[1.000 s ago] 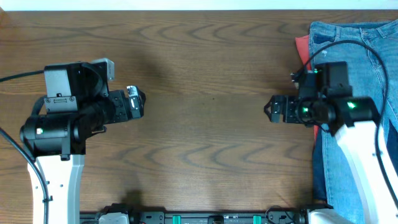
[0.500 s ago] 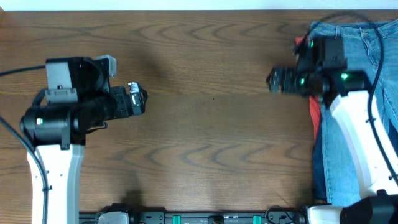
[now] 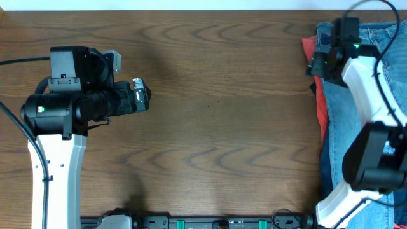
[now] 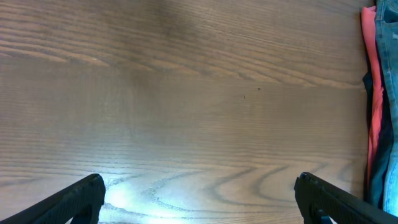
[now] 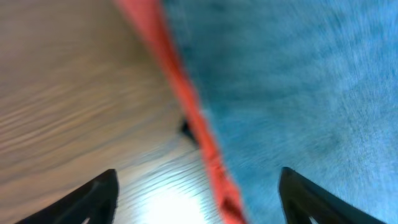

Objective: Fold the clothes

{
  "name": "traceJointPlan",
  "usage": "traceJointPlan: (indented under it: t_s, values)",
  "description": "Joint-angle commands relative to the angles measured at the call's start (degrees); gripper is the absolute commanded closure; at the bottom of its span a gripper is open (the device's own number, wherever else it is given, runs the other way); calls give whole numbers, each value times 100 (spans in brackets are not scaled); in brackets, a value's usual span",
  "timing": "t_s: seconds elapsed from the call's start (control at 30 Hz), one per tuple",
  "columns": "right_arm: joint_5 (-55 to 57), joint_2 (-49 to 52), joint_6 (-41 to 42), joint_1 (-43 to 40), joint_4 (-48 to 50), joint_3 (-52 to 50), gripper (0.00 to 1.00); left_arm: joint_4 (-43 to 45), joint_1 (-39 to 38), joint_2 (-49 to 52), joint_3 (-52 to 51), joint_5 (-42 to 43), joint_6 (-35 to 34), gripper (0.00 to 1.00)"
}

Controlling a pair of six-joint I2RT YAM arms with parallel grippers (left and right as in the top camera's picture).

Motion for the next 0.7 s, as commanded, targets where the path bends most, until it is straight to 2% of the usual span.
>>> traceJointPlan:
  t_s: [0.0,0.17,0.3,0.47,0.6,0.67]
  values:
    - [-221,361,208,-302,42,33,25,-17,-20,-9,142,-74,-31,2]
    - [-225,748,57,-372,107,33,37,-17,-20,-9,142,-74,-31,2]
    - [-197,833,-315,-249,118,31,38,9,-20,-9,138,-74,-31,2]
    - [448,835,-310,-153,116,31,38,20,-20,-9,138,-72,-31,2]
    - [540,837,-313,-170,114,-11,37,20,-20,-9,138,-72,-31,2]
    - [542,841,-315,-168,127,-61,41,20,-20,-9,138,-74,-31,2]
